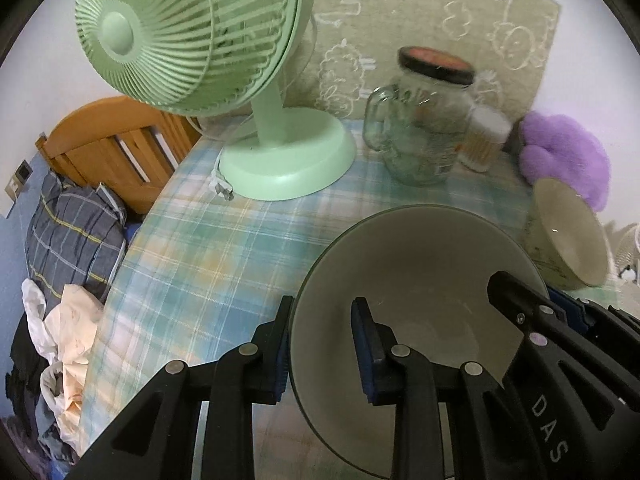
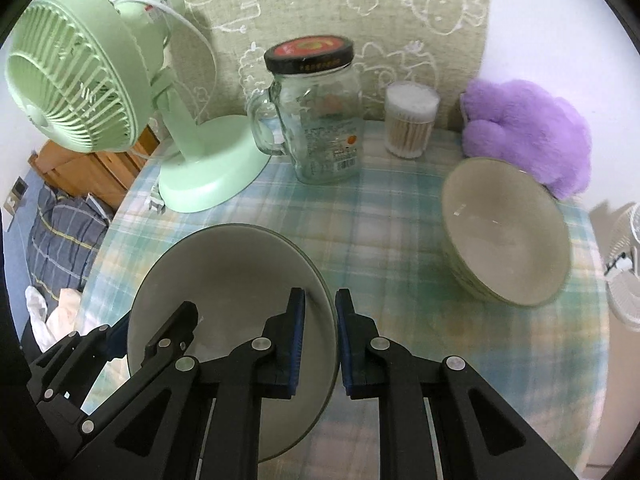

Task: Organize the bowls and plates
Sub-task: 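Lift the second grey-green bowl with both grippers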

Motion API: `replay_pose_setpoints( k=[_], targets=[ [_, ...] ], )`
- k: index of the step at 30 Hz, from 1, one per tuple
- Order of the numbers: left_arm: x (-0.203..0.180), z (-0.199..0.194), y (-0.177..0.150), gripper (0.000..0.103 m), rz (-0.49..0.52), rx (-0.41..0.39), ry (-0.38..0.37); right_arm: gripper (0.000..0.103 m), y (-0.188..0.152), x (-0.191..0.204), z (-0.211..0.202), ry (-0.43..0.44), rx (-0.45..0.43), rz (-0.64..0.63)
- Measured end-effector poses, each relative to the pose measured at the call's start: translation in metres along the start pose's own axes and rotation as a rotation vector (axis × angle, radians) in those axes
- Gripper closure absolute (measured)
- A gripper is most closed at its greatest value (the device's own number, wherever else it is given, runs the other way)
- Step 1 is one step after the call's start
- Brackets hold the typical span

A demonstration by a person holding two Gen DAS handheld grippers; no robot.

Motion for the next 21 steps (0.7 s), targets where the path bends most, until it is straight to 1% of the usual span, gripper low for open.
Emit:
replay_pose_setpoints(
  k=[5,8,13,21],
  targets=[
    [-0.006,-0.026,-0.006,0.077,0.024,-0.025,-0.039,0.084,-0.009,-0.008,-0.032,-0.03,-0.029,0.031],
    [-0.009,-0.042,-0.013,0.077,0.044,-0.03,-0.087,0.084,-0.019,-0.011,-0.054,-0.049,-0.04,0.056],
    [-0.013,-0.071,-0.027,0.077,0.079,-0.043,-0.134,0.084,-0.041,-0.014,-0.089,-0.099,-0.054,0.098],
    [-0.019,-0.108,-0.054,0.077,0.143,-0.054,-0.197,0.084,-0.077,-0.019,-0.13,-0.157,-0.065,0.164]
  ],
)
Point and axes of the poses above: each gripper's, at about its wrist camera, not at the fingertips, and z roughly the way its jaws point, x to its left, y to its top, the point moved 8 cm from there along z, roughly the way its jaws point, and after that the axes turned 7 degrees about -y, right-handed, at the moved point
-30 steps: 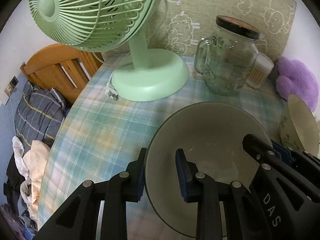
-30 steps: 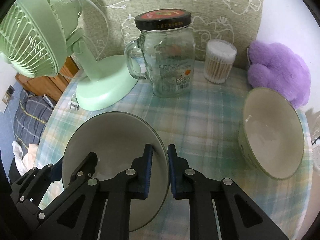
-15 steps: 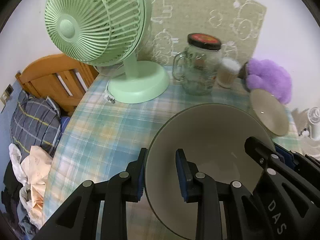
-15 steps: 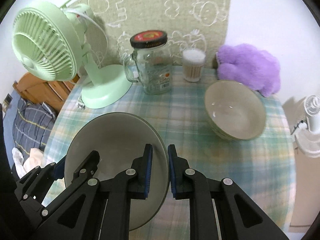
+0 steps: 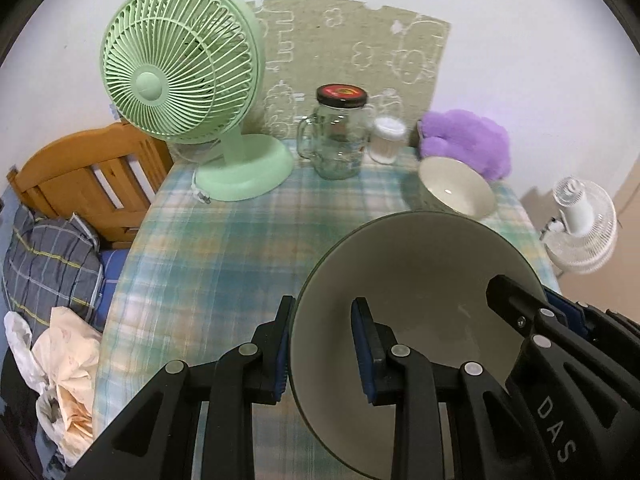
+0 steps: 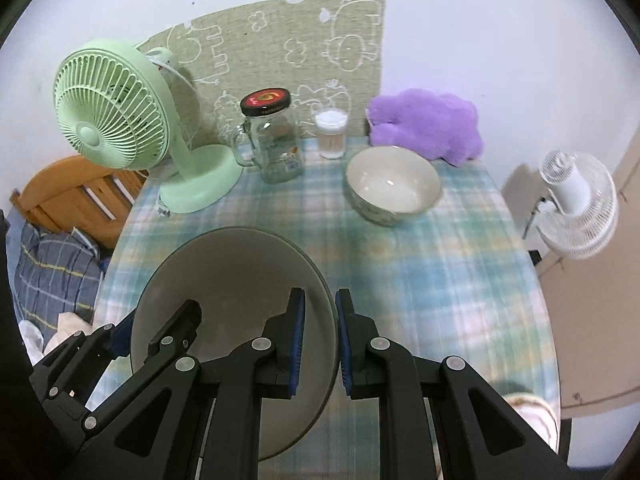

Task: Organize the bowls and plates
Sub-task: 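Lift the second grey-green bowl with both grippers, then carry the second bowl with both grippers toward the plate stack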

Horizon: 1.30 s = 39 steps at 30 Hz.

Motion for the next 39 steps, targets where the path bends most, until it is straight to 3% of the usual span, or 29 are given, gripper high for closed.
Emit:
replay_pose_setpoints(
  k=[19,30,39],
  targets=[
    [-0.028,-0.046,-0.085,0.077,0.115,0.056,-0.096,0.084,-0.101,-0.028,-0.063,-0.08,0.027,0.087],
    [-0.05,-0.052,-0.116,0.077,0.171,0.077,-0.116,0.084,-0.137,-0.05,-0.071,-0.105,0.048,0.118],
    [-0.053,-0.036,-0.143,0.077,0.165,0.156,-0.123,0.084,-0.164,-0.058,-0.059,-0.112,0.111,0.127]
  ],
)
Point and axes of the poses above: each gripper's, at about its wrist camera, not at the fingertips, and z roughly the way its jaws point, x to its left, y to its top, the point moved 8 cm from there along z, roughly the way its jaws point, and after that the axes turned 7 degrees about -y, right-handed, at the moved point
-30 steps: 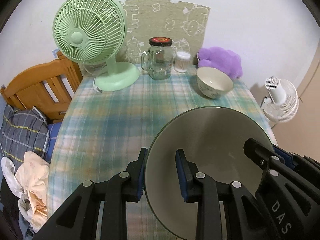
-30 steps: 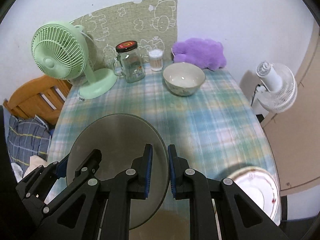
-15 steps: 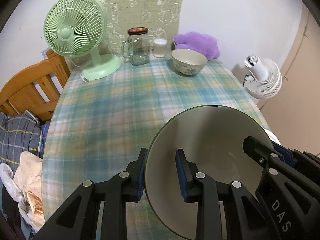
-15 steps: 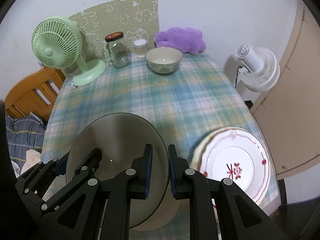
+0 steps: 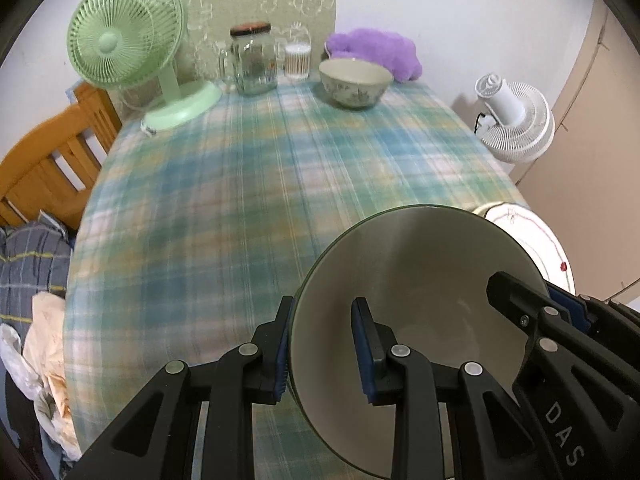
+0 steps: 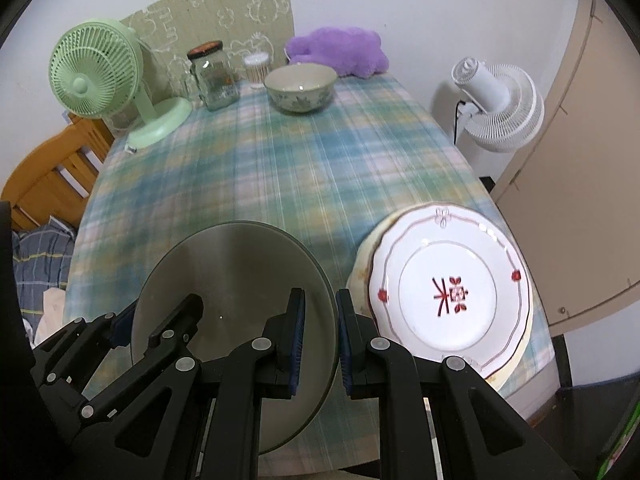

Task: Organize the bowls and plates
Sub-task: 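Carry the second bowl with both grippers toward the plate stack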

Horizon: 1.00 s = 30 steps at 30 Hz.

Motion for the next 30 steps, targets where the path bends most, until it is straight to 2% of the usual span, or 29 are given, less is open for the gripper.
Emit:
replay_pose_setpoints(
  k=[6,15,22,30],
  targets=[
    [0.005,0.008,-0.009,0.077,0.001,0.022,0.02,0.084,-0.009,0.004,0.011,0.004,0.034,-0.006],
    [0.011,0.009,-0.012,0.077,0.013,0.009,0.052,0.084,-0.011,0.011,0.019,0.006,0.052,-0.016],
    [0.024,0.019,-0.02,0.077,-0.037,0.048,0.043,0.084,-0.015,0.024,0.026,0.009,0.06,-0.039],
    [0.017,0.027,-0.022,0.077,-0.008,0.048,0.024,0.084,-0.013,0.018,0.039,-0.053,0.045,-0.056]
  ],
)
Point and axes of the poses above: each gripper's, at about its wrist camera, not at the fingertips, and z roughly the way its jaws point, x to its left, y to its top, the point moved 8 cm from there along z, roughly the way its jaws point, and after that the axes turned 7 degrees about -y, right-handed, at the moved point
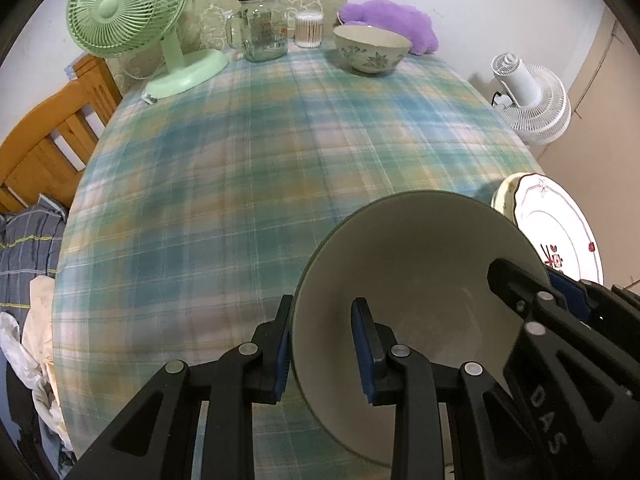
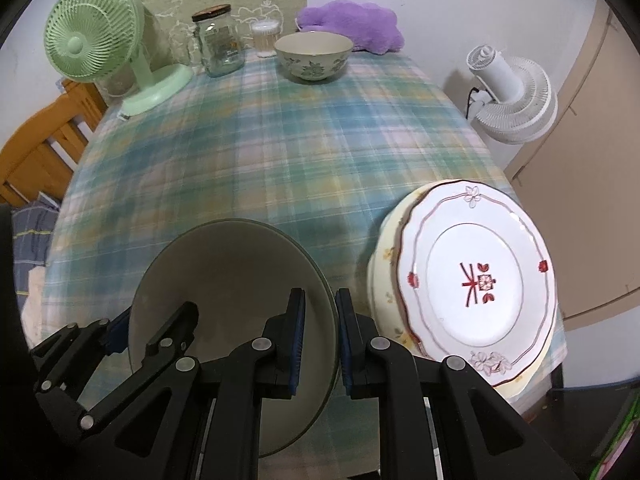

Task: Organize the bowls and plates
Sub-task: 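Carry the second bowl with both grippers toward the plate stack, then lower the bowl onto the table beside the plates and open both grippers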

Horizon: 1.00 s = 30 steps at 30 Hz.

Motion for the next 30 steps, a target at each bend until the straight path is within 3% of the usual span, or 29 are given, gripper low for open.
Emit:
replay_pose_setpoints(
  k=[6,11,13,15,19,24,30],
  targets=[
    [0.0,0.0,0.001,0.077,0.002,-0.004,-0.008,0.084,0.0,-0.002,0.002,-0.011,-0.016,0.012],
    [-0.003,-0.005,0.001,0.063,0.005,-0.008,-0.039,0.081,-0.001,-0.001,0.0,0.009,-0.013,0.014],
    [-0.005,-0.011,0.003,0.041,0.016,-0.01,-0.042,0.076,0.0,0.0,-0.004,0.038,-0.005,0.02],
    [-0.005,-0.019,0.005,0.03,0.016,-0.025,-0.049,0.064,0.002,0.002,-0.013,0.045,-0.018,0.015],
    [-0.004,-0.04,0.015,0.02,0.008,-0.073,-0.067,0.038,0.01,0.006,-0.04,0.056,-0.082,0.0],
    [-0.006,-0.062,0.03,0.019,0.007,-0.133,-0.058,0.028,0.025,0.006,-0.063,0.063,-0.143,0.009],
    [-0.012,-0.073,0.054,0.019,-0.002,-0.178,-0.042,0.028,0.048,-0.004,-0.079,0.075,-0.19,0.026]
  ],
)
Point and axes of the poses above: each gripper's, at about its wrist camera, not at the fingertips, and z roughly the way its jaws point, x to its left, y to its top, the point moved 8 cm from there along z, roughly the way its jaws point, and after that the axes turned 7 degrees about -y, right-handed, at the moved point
